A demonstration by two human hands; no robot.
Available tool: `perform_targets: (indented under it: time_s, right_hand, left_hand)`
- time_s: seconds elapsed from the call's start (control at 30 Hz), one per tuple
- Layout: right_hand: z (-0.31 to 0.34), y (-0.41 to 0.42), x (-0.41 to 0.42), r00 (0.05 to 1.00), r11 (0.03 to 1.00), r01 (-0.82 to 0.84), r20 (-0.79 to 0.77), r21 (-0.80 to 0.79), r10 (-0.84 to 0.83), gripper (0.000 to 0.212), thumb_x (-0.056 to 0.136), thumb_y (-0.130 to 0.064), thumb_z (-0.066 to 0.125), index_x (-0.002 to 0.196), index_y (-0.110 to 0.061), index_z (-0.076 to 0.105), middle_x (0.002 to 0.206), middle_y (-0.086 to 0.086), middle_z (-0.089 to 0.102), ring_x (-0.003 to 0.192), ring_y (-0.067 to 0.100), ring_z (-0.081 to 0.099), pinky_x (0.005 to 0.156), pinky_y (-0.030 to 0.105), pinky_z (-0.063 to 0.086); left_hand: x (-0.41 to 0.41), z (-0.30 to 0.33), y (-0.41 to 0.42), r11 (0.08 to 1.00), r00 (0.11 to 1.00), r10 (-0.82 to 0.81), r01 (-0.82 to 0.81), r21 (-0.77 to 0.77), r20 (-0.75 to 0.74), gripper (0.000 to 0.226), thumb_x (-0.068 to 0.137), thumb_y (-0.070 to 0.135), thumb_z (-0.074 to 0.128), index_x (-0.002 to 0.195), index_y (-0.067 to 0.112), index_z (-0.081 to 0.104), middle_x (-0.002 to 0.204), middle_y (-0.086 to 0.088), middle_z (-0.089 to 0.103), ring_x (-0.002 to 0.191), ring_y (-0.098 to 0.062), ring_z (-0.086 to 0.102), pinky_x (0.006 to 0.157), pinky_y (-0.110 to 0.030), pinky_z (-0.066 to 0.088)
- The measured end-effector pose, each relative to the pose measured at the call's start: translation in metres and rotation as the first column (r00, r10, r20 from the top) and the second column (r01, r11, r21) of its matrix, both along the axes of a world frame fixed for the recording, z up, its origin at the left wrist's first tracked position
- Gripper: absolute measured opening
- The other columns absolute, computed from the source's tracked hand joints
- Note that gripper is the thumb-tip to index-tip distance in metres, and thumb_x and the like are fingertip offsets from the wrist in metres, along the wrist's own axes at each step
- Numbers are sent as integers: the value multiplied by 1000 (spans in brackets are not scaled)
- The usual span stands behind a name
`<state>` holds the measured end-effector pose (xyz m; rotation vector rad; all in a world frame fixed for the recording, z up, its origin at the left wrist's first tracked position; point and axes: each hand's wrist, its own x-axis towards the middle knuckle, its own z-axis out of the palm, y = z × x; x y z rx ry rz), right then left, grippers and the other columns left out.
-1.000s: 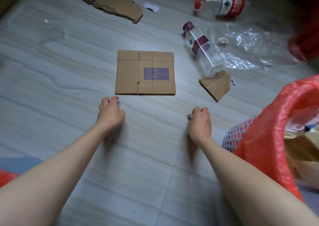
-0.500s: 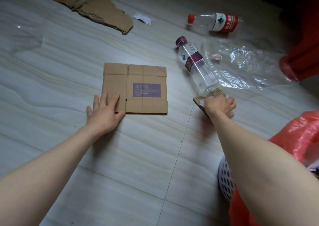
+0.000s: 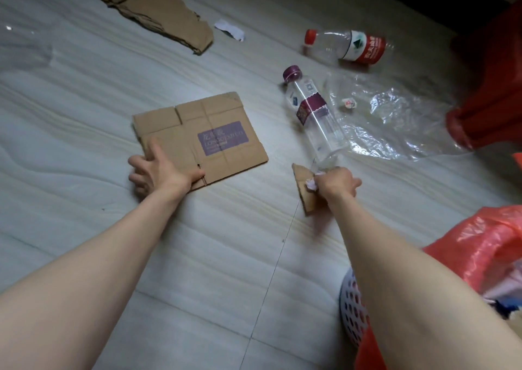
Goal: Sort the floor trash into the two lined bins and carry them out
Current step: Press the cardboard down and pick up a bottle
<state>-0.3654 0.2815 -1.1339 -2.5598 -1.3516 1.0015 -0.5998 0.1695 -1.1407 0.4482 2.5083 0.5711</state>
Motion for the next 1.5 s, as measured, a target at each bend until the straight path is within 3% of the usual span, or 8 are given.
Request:
perform_targets:
  time_s: [0.2, 0.47, 0.6, 0.8, 1.1, 1.23, 1.33, 1.5]
  right_hand:
    - [-2, -54, -19, 983, 995, 75, -174, 72, -61, 17, 84, -13, 63, 96, -10, 50, 106, 8, 58, 98, 26, 55, 75, 26, 39]
    - [16, -120, -37, 941, 991, -42, -328, 127, 82, 26, 80, -10, 63, 62, -21, 48, 86, -1, 61, 88, 19, 55, 81, 30, 47]
    - [68, -137, -42, 891, 947, -174, -366, 270, 268, 1, 78, -14, 65, 78, -13, 66, 92, 4, 71, 97, 21, 62, 80, 27, 47]
    - [211, -160, -6, 859, 816, -225, -287, 533, 424, 17, 80, -16, 63, 90, -11, 75, 92, 8, 72, 92, 22, 62, 74, 24, 39]
    - [316, -194, 128, 970, 750, -144, -56, 645, 235, 36, 93, -17, 50, 76, 10, 66, 81, 31, 62, 90, 39, 58, 67, 35, 22]
    - [324, -204, 161, 990, 787, -119, 8, 606, 144, 28, 90, -6, 46, 102, -3, 71, 112, 26, 64, 108, 40, 55, 85, 34, 40]
    - [332, -211, 173, 993, 801, -108, 35, 589, 108, 42, 89, -7, 44, 126, -19, 61, 123, 23, 60, 114, 40, 53, 92, 36, 43]
    - [331, -217, 176, 931, 798, -326, 321, 507, 176, 70, 90, -1, 43, 150, -24, 17, 115, 25, 59, 107, 38, 55, 82, 39, 44]
  left_hand:
    - [14, 3, -35, 989, 971, 135, -145, 36, 199, 111, 70, 17, 80, 148, 30, 2, 141, -24, 28, 126, -41, 38, 109, -41, 30]
    - [31, 22, -118, 947, 947, 183, -242, 212, 265, 92, 79, 3, 70, 148, 27, 14, 143, -14, 39, 127, -28, 44, 104, -25, 32]
    - [31, 61, -139, 871, 901, 199, -343, 353, 386, 83, 82, -12, 55, 146, 22, 16, 139, -8, 43, 120, -24, 48, 99, -31, 41]
    - [33, 184, -152, 823, 904, 54, -281, 494, 425, 79, 81, -14, 46, 142, 30, 22, 132, -7, 47, 109, -28, 54, 87, -39, 48]
    - [103, 322, -175, 726, 897, -249, -76, 683, 365, 74, 85, -14, 45, 144, 24, 21, 120, -1, 41, 99, -22, 50, 58, -26, 46]
    - [141, 346, -169, 680, 859, -298, -115, 724, 416, 81, 86, -16, 43, 147, 29, 14, 115, 1, 44, 86, -15, 54, 58, -27, 44]
    - [150, 351, -172, 658, 847, -328, -113, 744, 419, 87, 87, -16, 43, 148, 34, 6, 120, 5, 43, 79, -5, 52, 59, -27, 44]
    - [144, 349, -179, 690, 876, -276, -105, 716, 395, 70, 86, -14, 45, 140, 23, 20, 123, -4, 49, 98, -22, 53, 61, -28, 46]
